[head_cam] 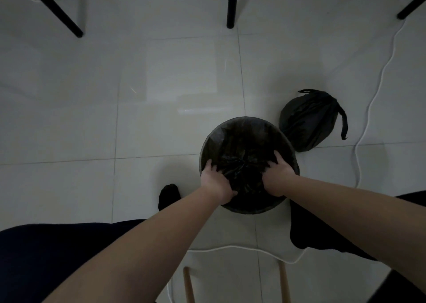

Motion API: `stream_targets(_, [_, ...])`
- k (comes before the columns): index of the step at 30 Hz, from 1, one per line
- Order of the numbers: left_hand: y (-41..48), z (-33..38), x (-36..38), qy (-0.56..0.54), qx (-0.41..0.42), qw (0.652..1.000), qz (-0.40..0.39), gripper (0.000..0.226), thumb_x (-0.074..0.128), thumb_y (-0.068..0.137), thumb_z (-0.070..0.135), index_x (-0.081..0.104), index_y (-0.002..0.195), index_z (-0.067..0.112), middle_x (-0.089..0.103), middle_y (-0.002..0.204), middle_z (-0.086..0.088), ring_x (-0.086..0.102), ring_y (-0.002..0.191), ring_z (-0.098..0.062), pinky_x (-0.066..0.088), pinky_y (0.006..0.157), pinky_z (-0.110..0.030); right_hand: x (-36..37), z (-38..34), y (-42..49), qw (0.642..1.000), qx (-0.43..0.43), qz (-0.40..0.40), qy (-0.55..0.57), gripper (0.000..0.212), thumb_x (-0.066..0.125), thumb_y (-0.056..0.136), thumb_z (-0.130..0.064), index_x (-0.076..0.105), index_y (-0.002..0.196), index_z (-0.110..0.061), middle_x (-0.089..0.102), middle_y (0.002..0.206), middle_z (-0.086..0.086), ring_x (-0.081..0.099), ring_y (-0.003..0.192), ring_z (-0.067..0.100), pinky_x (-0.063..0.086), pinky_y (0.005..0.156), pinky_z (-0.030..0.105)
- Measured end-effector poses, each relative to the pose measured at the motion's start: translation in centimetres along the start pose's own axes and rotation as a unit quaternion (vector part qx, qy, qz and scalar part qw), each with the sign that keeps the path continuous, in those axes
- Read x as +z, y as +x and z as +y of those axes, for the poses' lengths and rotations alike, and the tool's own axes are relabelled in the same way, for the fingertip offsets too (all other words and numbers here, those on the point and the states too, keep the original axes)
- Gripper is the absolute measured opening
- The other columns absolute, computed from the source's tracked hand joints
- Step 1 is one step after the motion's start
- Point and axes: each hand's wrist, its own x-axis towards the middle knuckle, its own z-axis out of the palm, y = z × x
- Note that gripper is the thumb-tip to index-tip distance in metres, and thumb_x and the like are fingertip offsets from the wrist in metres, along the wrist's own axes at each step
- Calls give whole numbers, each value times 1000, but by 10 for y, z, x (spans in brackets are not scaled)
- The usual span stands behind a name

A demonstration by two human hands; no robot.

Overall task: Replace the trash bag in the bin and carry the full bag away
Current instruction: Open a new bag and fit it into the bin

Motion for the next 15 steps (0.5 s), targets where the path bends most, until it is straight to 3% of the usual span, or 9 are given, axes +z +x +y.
stream_targets(3, [-7, -1, -3, 13, 10, 1000, 6, 71, 21, 103, 66, 24, 165, 29, 22, 172, -4, 9, 160, -32, -10, 126, -57, -12, 4, -14, 997, -22, 75, 16, 37, 44, 100, -33, 63, 130, -23, 62, 135, 5, 50, 130, 30, 15, 121, 60])
stream_targets(5, [-15, -1, -8, 2, 6, 1000, 11, 65, 27, 106, 58, 35, 161, 26, 34, 167, -5, 18, 158, -33, -3, 127, -56, -19, 9, -18, 984, -43, 171, 19, 29, 47, 97, -31, 67, 115, -21, 66, 122, 5, 57, 115, 30, 37, 105, 48])
stream_targets(7, [-23, 2, -12, -33, 12, 999, 29, 53, 34, 106, 50, 54, 148, 24, 54, 152, -7, 40, 146, -33, 15, 124, -54, -21, 14, -16, 972, -53, 226, 20, 31, 47, 96, -31, 66, 119, -20, 65, 122, 5, 56, 114, 30, 40, 96, 42])
stream_targets(9, [-28, 4, -13, -75, 23, 996, 51, 45, 36, 106, 47, 67, 130, 25, 67, 134, -5, 57, 129, -31, 26, 117, -51, -20, 17, -12, 973, -39, 228, -5, 42, 44, 98, -34, 60, 133, -19, 60, 133, 6, 50, 127, 31, 33, 108, 46])
stream_targets(10, [-29, 2, -11, -64, 20, 996, 53, 45, 34, 106, 47, 67, 130, 27, 68, 132, -3, 57, 130, -31, 20, 120, -53, -18, 18, -12, 979, -20, 199, -27, 49, 40, 100, -37, 52, 145, -20, 53, 146, 8, 40, 139, 33, 23, 118, 52])
stream_targets(12, [-28, -5, -7, 36, -5, 999, 33, 53, 27, 106, 50, 51, 150, 33, 55, 152, -1, 32, 153, -33, -8, 124, -59, -12, 17, -10, 992, 27, 96, -73, 61, 29, 104, -43, 26, 161, -21, 26, 167, 11, 12, 156, 35, -4, 123, 60])
stream_targets(14, [-27, -12, -9, 120, -32, 992, 19, 62, 22, 106, 55, 23, 164, 32, 27, 170, 0, 1, 161, -33, -24, 119, -60, -8, 13, -10, 995, 38, 1, -89, 66, 22, 105, -49, 10, 164, -22, 9, 172, 10, -2, 158, 34, -16, 120, 62])
stream_targets(15, [-26, -15, -12, 135, -49, 989, 29, 65, 22, 106, 56, 17, 165, 30, 19, 172, 0, -5, 161, -32, -28, 118, -59, -6, 10, -9, 996, 30, -21, -77, 67, 22, 105, -51, 8, 164, -24, 7, 172, 8, -3, 158, 34, -17, 120, 62])
